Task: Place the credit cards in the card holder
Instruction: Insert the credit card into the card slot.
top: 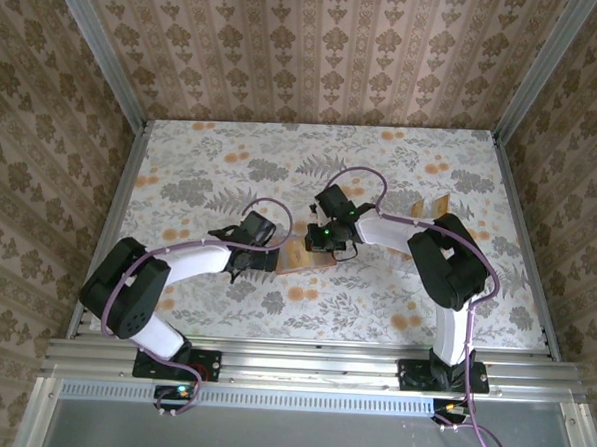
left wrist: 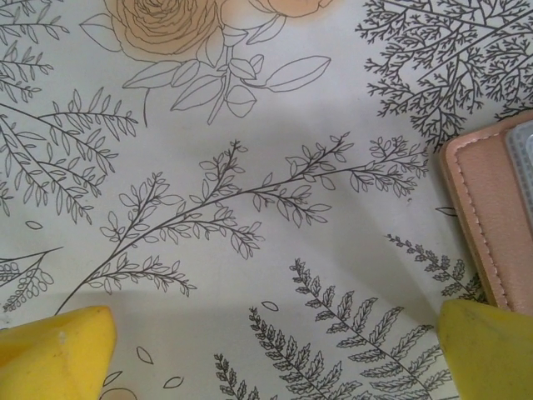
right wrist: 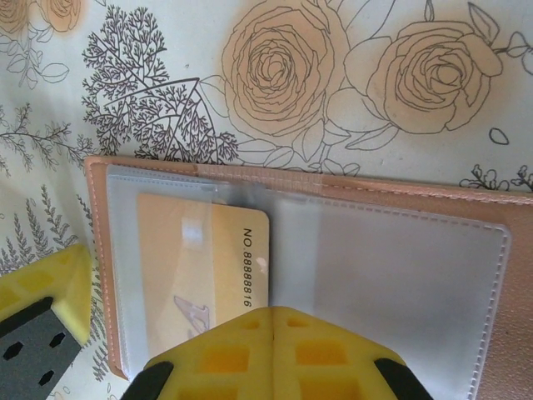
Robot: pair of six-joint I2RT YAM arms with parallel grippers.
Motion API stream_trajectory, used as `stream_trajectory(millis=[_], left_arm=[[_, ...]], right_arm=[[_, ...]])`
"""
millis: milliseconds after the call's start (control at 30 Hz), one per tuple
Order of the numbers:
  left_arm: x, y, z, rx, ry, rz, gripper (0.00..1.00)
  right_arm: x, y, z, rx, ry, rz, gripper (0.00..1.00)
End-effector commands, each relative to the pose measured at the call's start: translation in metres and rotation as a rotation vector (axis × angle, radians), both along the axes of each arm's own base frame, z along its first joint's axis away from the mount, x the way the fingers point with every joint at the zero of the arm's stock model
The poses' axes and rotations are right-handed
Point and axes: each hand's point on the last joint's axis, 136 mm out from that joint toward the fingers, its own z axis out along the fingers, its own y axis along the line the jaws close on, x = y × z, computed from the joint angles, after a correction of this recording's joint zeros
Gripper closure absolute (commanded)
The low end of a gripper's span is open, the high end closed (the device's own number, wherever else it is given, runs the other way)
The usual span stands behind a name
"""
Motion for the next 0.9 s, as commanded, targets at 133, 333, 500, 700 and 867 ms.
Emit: stream_trajectory(millis=[133, 333, 500, 700, 867], left_arm=[[-0.005, 0.009, -0.010, 0.041, 0.042, 0.014, 0.00], [-0.002, 0.003, -0.012, 0.037, 0.046, 0.001, 0.00], [-0.001, 0.001, -0.015, 0.036, 0.053, -0.003, 0.00], [-0.002, 0.000, -0.019, 0.034, 0.060, -0.005, 0.00], [-0.004, 0.000, -0.021, 0.035, 0.064, -0.007, 0.00]], right_arm=[[0.002, -0.009, 0.002, -0.028, 0.000, -0.006, 0.97], [-0.001, -0.006, -0.007, -0.026, 0.022, -0.002, 0.97], [-0.002, 0.003, -0.007, -0.015, 0.027, 0.017, 0.97], [-0.003, 0.017, -0.005, 0.018, 0.036, 0.033, 0.98], [-0.005, 0.025, -0.003, 0.049, 0.042, 0.033, 0.98]])
